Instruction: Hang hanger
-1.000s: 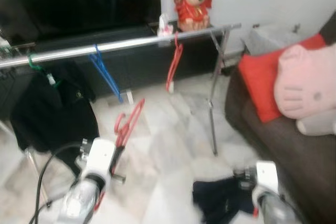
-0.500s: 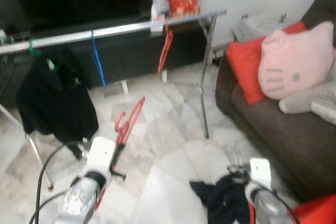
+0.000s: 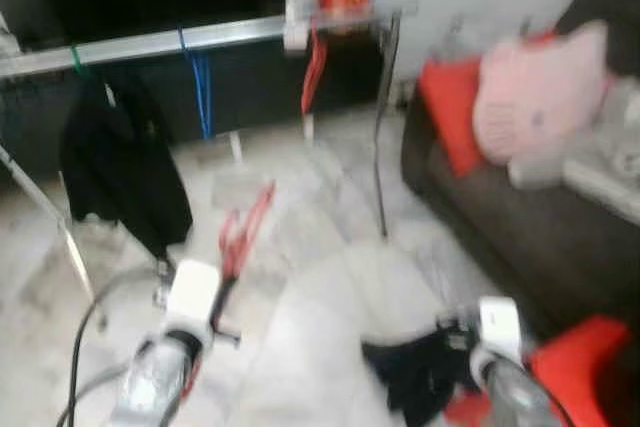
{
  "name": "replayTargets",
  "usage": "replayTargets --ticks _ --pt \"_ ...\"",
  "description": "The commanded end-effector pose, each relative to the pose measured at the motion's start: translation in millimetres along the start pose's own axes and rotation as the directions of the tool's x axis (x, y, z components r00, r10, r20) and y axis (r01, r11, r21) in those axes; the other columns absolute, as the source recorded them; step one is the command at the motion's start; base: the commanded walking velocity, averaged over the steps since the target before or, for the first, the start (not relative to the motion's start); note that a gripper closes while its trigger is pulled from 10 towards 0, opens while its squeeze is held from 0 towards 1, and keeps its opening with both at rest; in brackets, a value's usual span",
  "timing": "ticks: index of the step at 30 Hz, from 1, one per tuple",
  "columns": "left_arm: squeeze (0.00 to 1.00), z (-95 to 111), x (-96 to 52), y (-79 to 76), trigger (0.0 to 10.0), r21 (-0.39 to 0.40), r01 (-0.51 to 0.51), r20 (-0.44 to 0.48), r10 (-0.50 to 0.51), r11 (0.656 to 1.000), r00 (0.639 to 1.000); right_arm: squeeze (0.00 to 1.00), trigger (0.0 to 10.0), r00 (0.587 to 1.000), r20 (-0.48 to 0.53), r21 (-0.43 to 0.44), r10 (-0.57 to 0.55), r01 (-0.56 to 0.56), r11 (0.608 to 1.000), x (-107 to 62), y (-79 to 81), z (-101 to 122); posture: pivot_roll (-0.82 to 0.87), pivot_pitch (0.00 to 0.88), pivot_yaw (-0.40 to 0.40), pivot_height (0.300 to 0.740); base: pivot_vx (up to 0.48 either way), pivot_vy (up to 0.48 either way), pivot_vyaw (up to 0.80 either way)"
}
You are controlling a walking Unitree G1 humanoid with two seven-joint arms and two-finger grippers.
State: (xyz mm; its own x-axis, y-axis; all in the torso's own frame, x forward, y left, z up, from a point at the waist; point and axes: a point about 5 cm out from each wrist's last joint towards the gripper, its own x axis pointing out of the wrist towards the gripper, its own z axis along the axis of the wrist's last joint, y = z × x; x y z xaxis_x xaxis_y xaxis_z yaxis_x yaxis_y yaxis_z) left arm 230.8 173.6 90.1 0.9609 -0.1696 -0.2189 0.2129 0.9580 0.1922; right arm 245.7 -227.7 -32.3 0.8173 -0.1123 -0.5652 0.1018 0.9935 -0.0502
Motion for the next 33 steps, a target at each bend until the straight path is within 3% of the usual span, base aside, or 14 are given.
replayTargets --ticks 1,11,19,23,31,33 --pt "0.0 4.4 1.1 -1.8 10.0 0.003 0.001 0.014 -0.001 1.0 1.0 0.0 10.0 1.0 0.003 -0.006 -0.012 0.012 1.0 0.1 -2.3 0.6 -0.14 0.024 -0.013 0.74 -0.281 0.0 0.0" --pt "0.0 4.4 0.7 -0.8 10.0 0.005 0.0 0.013 0.0 1.0 1.0 0.0 10.0 0.999 -0.041 -0.02 -0.026 0.026 0.999 -3.9 -3.1 -13.0 -0.13 0.026 -0.01 0.74 -0.283 0.0 0.0" --pt "0.0 5.3 1.9 0.8 10.0 0.013 -0.002 0.011 0.002 1.0 1.0 0.0 10.0 0.996 -0.079 -0.038 -0.052 0.049 0.998 -25.1 -29.0 -46.7 -0.13 0.024 -0.003 0.74 -0.07 0.0 0.0" --pt "0.0 4.9 2.9 -1.1 10.0 0.014 0.004 0.01 -0.005 1.0 1.0 0.0 10.0 0.995 -0.076 -0.027 -0.067 0.065 0.997 -31.7 -31.7 -55.8 -0.13 0.021 0.0 0.74 0.0 0.0 0.0" --pt "0.0 5.0 4.2 0.1 10.0 -0.001 -0.004 0.008 0.004 1.0 1.0 0.0 10.0 0.998 -0.035 -0.031 -0.059 0.058 0.998 -26.1 -27.6 -44.7 -0.13 0.016 -0.004 0.74 0.0 0.087 0.0" --pt "0.0 5.1 3.9 0.5 10.0 -0.002 -0.008 0.007 0.008 1.0 1.0 0.0 10.0 0.999 0.001 -0.043 -0.051 0.051 0.998 -20.8 -25.6 -33.0 -0.12 0.015 -0.006 0.74 0.0 0.48 0.0"
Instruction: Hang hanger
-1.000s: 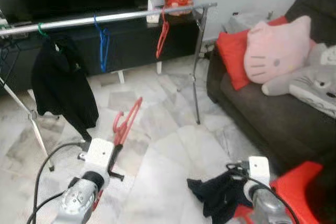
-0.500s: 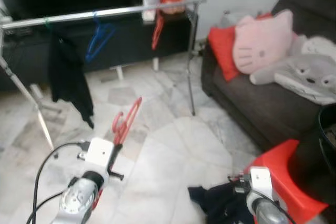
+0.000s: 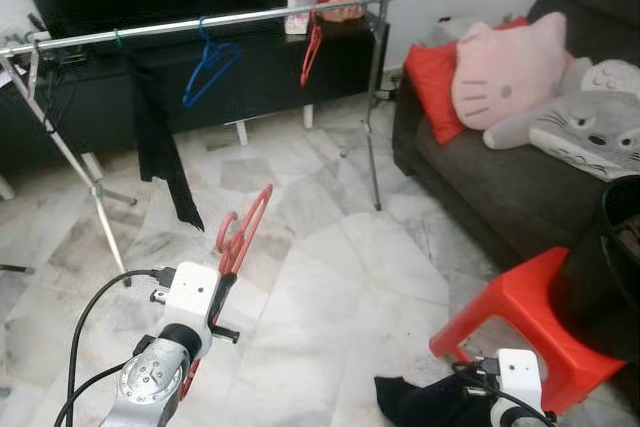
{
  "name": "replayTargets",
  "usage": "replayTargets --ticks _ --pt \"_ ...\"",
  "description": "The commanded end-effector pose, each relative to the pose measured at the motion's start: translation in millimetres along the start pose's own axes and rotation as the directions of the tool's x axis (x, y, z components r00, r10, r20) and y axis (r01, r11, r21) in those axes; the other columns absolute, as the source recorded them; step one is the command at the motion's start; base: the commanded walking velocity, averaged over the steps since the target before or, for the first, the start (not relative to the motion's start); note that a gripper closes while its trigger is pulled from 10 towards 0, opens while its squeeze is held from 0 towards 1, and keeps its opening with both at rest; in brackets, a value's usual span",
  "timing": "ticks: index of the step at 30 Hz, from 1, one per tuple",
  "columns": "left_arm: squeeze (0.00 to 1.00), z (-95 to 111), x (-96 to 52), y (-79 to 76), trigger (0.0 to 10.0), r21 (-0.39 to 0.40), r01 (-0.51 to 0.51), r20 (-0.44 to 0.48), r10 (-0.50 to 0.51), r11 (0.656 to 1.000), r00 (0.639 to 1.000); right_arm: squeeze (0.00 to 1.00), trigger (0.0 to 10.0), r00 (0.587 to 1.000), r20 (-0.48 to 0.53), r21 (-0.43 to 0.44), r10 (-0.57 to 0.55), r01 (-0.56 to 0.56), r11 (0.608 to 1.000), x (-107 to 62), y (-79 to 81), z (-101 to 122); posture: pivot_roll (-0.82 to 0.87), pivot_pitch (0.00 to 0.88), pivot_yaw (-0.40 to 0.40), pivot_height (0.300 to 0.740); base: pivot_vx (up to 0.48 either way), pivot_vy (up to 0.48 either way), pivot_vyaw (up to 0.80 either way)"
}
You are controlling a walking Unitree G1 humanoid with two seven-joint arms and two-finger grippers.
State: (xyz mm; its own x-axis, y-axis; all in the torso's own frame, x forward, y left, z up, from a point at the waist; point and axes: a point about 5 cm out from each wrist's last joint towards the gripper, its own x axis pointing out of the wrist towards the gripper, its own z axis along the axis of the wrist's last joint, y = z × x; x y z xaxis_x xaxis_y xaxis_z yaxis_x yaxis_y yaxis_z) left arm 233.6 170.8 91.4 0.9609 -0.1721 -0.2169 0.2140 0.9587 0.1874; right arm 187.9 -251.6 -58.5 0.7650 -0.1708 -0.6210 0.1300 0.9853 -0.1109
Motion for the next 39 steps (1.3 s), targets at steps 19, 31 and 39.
replayTargets --ticks 19,31,39 --pt "0.0 3.3 1.1 0.7 10.0 0.002 0.0 0.009 0.0 1.0 1.0 0.0 10.0 0.983 0.183 -0.028 0.005 0.001 1.0 10.9 1.4 45.5 -0.12 0.001 -0.001 0.74 0.0 0.411 0.0" --pt "0.0 3.9 2.5 0.0 10.0 0.002 0.006 0.008 -0.006 1.0 1.0 0.0 10.0 0.966 0.259 -0.042 0.0 0.012 0.999 12.6 -1.8 65.5 -0.12 0.007 0.002 0.74 0.0 0.236 0.0" --pt "0.0 3.8 3.7 0.1 10.0 0.01 0.011 0.007 -0.011 1.0 1.0 0.0 10.0 0.951 0.308 -0.041 0.005 0.008 0.999 13.2 -1.5 80.0 -0.12 0.011 0.001 0.74 0.0 0.0 0.0"
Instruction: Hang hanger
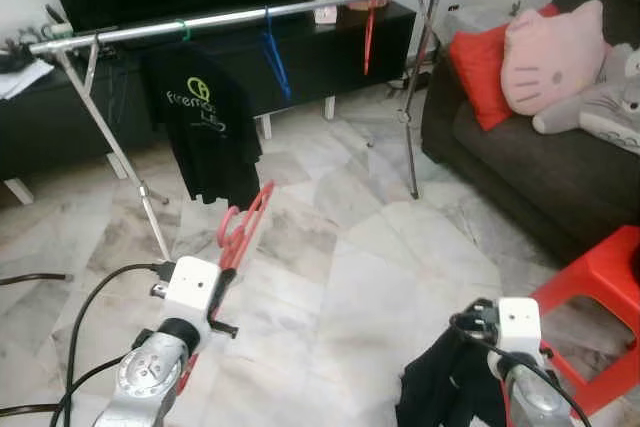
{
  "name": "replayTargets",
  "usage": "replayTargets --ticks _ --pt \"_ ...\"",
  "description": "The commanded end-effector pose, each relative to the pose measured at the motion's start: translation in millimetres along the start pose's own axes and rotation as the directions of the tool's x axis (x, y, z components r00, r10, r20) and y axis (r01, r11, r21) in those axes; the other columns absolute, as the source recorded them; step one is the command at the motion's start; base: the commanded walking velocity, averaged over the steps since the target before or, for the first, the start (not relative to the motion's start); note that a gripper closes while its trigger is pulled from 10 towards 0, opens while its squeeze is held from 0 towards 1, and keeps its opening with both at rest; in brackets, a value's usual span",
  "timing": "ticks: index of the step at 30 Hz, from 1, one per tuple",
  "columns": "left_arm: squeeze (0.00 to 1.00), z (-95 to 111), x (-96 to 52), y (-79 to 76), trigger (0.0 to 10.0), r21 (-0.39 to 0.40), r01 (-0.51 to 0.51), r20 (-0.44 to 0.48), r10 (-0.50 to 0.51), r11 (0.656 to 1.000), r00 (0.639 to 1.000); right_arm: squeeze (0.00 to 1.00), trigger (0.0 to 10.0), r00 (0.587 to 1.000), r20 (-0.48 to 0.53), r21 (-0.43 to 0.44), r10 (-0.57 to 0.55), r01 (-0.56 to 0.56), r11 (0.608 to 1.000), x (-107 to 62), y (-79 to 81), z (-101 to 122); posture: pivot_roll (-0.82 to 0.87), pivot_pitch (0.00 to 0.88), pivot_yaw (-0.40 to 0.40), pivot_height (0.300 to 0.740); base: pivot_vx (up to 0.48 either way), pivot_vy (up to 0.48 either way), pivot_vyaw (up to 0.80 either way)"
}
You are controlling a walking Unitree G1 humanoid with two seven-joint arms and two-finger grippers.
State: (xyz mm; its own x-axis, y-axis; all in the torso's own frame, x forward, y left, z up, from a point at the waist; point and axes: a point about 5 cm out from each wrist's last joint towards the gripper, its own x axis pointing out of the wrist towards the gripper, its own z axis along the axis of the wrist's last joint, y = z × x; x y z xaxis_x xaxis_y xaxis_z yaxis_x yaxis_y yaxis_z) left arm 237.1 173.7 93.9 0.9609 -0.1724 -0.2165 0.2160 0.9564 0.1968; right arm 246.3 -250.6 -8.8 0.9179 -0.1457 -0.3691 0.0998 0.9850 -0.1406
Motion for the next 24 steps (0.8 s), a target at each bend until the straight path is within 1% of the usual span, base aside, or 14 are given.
replayTargets --ticks 1,9,13,14,16,17,18,19,20,21,22,23,24 --pt "0.0 1.5 1.4 -3.7 10.0 0.001 0.009 0.007 -0.009 1.0 1.0 0.0 10.0 1.0 0.016 0.006 -0.015 0.015 1.0 0.9 -4.8 4.4 -0.12 0.012 0.001 0.74 0.0 0.0 0.0" --pt "0.0 2.3 1.0 -2.6 10.0 0.003 0.005 0.014 -0.005 1.0 1.0 0.0 10.0 1.0 0.024 0.003 -0.005 0.004 1.0 0.5 -1.1 5.5 -0.11 0.016 0.004 0.74 0.0 0.0 0.0" --pt "0.0 2.2 1.1 -3.1 10.0 0.015 0.018 0.007 -0.018 1.0 1.0 0.0 10.0 0.999 0.035 0.011 -0.022 0.021 1.0 2.8 -3.6 10.9 -0.12 0.018 0.006 0.74 0.0 0.0 0.0" --pt "0.0 2.6 1.7 -7.0 10.0 0.015 0.064 -0.005 -0.064 0.998 0.998 0.0 10.0 0.998 0.042 0.007 -0.035 0.035 0.999 5.6 -5.4 17.0 -0.12 0.019 0.007 0.74 0.0 0.0 0.0" --pt "0.0 2.5 2.0 -9.8 10.0 0.017 0.098 -0.017 -0.098 0.995 0.995 0.0 10.0 0.998 0.049 0.008 -0.036 0.036 0.999 6.9 -5.4 20.0 -0.12 0.019 0.008 0.74 0.0 0.0 0.0" --pt "0.0 1.2 1.9 -14.1 10.0 0.039 0.162 -0.046 -0.16 0.986 0.986 0.0 10.0 0.998 0.051 0.001 -0.038 0.038 0.999 9.0 -5.3 24.0 -0.12 0.02 0.008 0.74 0.0 0.0 0.0" --pt "0.0 -1.2 1.1 -18.7 10.0 0.068 0.243 -0.087 -0.237 0.968 0.968 0.0 10.0 0.998 0.049 -0.01 -0.042 0.042 0.999 11.7 -5.1 28.3 -0.12 0.02 0.008 0.74 0.0 0.0 0.0" --pt "0.0 -1.2 1.1 -18.7 10.0 0.068 0.243 -0.087 -0.237 0.968 0.968 0.0 10.0 0.998 0.049 -0.01 -0.042 0.042 0.999 11.7 -5.1 28.3 -0.12 0.02 0.008 0.74 0.0 0.0 0.0" --pt "0.0 -2.6 0.4 -20.9 10.0 0.08 0.285 -0.109 -0.276 0.955 0.955 0.0 10.0 0.998 0.047 -0.011 -0.044 0.045 0.999 13.1 -4.9 30.7 -0.11 0.02 0.009 0.74 0.0 0.0 0.0" --pt "0.0 -3.7 -1.1 -24.5 10.0 0.108 0.352 -0.14 -0.336 0.93 0.931 0.0 10.0 0.998 0.047 -0.006 -0.049 0.05 0.999 15.6 -4.4 35.0 -0.11 0.019 0.01 0.74 0.0 0.0 0.0" --pt "0.0 -3.7 -1.1 -24.5 10.0 0.108 0.352 -0.14 -0.336 0.93 0.931 0.0 10.0 0.998 0.047 -0.006 -0.049 0.05 0.999 15.6 -4.4 35.0 -0.11 0.019 0.01 0.74 0.0 0.0 0.0" --pt "0.0 -4.2 -2.7 -28.8 10.0 0.132 0.431 -0.176 -0.407 0.892 0.896 0.0 10.0 0.997 0.052 -0.002 -0.062 0.062 0.998 19.8 -3.1 43.2 -0.11 0.018 0.012 0.74 0.0 0.0 0.0" --pt "0.0 -3.6 -3.0 -30.4 10.0 0.139 0.462 -0.189 -0.434 0.876 0.881 0.0 10.0 0.996 0.059 0.0 -0.064 0.064 0.998 21.9 -1.8 48.1 -0.11 0.017 0.013 0.74 0.0 0.0 0.0"
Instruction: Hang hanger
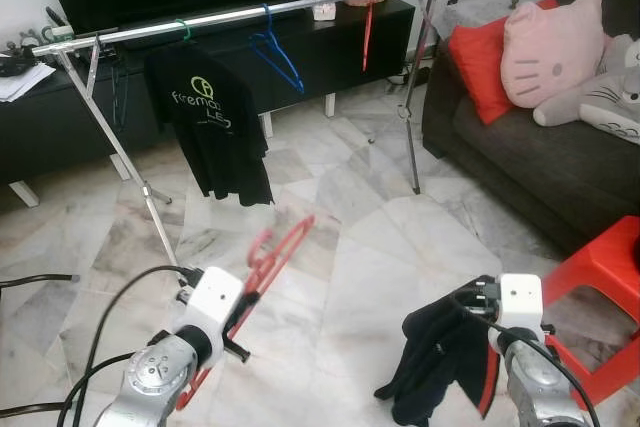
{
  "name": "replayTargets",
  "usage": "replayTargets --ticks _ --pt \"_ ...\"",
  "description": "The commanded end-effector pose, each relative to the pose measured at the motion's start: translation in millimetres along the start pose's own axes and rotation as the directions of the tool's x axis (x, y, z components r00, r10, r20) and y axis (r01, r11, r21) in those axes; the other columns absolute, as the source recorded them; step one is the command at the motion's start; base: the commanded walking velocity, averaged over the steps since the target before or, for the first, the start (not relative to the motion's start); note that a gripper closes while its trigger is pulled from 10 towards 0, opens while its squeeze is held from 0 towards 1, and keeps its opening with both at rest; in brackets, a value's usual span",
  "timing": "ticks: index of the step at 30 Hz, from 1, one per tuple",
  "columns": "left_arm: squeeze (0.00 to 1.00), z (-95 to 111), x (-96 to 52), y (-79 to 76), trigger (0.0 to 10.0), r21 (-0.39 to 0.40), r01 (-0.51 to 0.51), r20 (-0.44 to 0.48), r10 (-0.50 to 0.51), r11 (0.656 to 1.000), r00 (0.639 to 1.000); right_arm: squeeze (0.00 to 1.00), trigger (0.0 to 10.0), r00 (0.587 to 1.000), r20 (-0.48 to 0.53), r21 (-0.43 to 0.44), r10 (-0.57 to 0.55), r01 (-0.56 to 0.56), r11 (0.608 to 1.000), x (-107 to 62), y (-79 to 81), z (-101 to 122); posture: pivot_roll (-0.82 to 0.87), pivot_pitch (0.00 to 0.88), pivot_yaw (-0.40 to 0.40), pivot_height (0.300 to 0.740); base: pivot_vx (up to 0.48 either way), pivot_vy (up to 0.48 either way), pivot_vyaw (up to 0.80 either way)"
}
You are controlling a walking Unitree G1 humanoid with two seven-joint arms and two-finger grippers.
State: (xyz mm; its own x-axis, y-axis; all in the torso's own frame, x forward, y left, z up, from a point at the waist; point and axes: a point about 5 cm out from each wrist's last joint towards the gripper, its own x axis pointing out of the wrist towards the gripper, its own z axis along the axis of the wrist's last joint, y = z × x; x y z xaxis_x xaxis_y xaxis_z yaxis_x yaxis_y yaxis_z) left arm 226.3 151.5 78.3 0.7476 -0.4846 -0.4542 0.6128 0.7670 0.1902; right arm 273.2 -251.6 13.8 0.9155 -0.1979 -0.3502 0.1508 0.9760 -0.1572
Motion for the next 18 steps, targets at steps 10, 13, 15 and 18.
replayTargets --ticks 10,13,15,18 --pt "0.0 34.4 7.7 -15.2 10.0 0.15 0.384 -0.026 -0.385 0.911 0.923 0.0 10.0 0.997 0.082 -0.013 0.017 -0.016 1.0 30.3 33.9 70.7 -0.11 0.012 0.021 0.74 0.0 0.0 0.0" --pt "0.0 41.9 10.6 -22.4 10.0 0.161 0.504 -0.038 -0.505 0.849 0.863 0.0 10.0 0.996 0.075 -0.027 0.053 -0.051 0.998 35.0 56.6 81.8 -0.11 0.007 0.025 0.74 0.0 0.0 0.0" --pt "0.0 45.7 12.3 -26.1 10.0 0.16 0.546 -0.037 -0.548 0.822 0.836 0.0 10.0 0.995 0.073 -0.032 0.064 -0.062 0.998 36.4 65.9 86.4 -0.11 0.005 0.027 0.74 0.0 0.0 0.0" --pt "0.0 50.2 14.1 -32.3 10.0 0.154 0.593 -0.032 -0.596 0.791 0.803 0.0 10.0 0.995 0.073 -0.042 0.063 -0.06 0.997 37.7 73.9 90.8 -0.1 0.0 0.025 0.74 0.0 0.0 0.0"
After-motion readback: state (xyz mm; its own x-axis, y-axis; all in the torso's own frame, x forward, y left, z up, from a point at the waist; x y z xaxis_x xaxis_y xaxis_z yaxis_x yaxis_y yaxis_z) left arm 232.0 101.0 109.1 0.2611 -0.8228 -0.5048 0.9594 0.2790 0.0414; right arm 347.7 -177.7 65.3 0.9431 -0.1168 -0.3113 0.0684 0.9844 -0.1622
